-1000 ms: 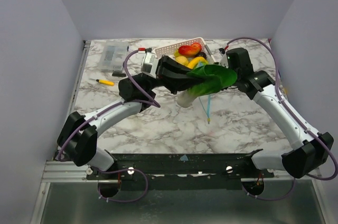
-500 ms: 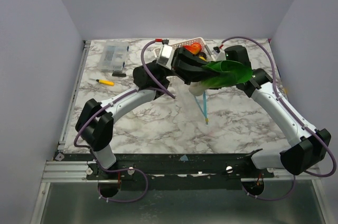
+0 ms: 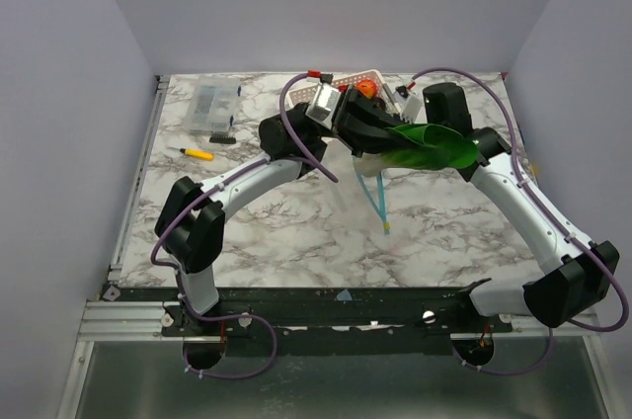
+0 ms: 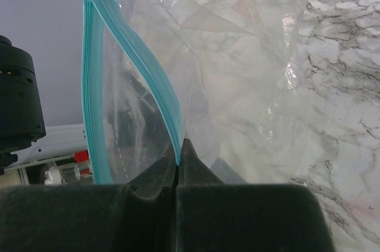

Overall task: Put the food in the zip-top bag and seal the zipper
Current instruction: Place the fake vegetable in the zipper food storage bag.

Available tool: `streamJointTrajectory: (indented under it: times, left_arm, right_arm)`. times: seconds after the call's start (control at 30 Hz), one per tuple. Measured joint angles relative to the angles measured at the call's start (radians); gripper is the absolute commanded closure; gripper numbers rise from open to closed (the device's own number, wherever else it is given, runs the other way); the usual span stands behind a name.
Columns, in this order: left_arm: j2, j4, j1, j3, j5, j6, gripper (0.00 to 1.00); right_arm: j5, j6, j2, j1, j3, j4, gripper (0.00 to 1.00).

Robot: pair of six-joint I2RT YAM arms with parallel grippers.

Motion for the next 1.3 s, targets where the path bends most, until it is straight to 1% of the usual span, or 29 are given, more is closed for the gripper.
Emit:
streamJointTrajectory:
  times: [0.2, 0.5, 0.67, 0.9, 1.03, 1.17, 1.3]
  left_arm:
    - [0.023, 0.003, -0.011, 0.021, 0.035, -0.036, 1.00]
    - [0.036, 0.007, -0.017, 0.048, 0.163, -0.124, 1.00]
    - [0.035, 0.009, -0.006, -0.007, 0.213, -0.134, 1.00]
    - [0.029, 0.009, 0.033, -0.115, 0.237, -0.130, 1.00]
    - [0.015, 0.009, 0.045, -0.198, 0.198, -0.104, 1.00]
    - [-0.030, 0.009, 0.045, -0.307, 0.087, -0.039, 1.00]
    - [-0.063, 0.008, 0.045, -0.375, -0.042, 0.029, 1.00]
  right_arm:
    - [-0.016, 0.005, 0.002, -0.001, 0.000, 0.005, 0.99]
    - [-0.040, -0.020, 0.003, -0.002, 0.000, 0.003, 0.99]
    - [-0.055, -0.032, 0.003, -0.002, 0.000, -0.004, 0.99]
    - [-0.069, -0.036, 0.004, -0.006, 0.008, 0.000, 0.99]
    - [-0.071, -0.032, 0.004, -0.006, 0.020, 0.012, 0.99]
    - [-0.070, -0.020, 0.004, -0.006, 0.022, 0.021, 0.99]
    - [-0.050, -0.006, 0.004, -0.006, 0.039, 0.021, 0.99]
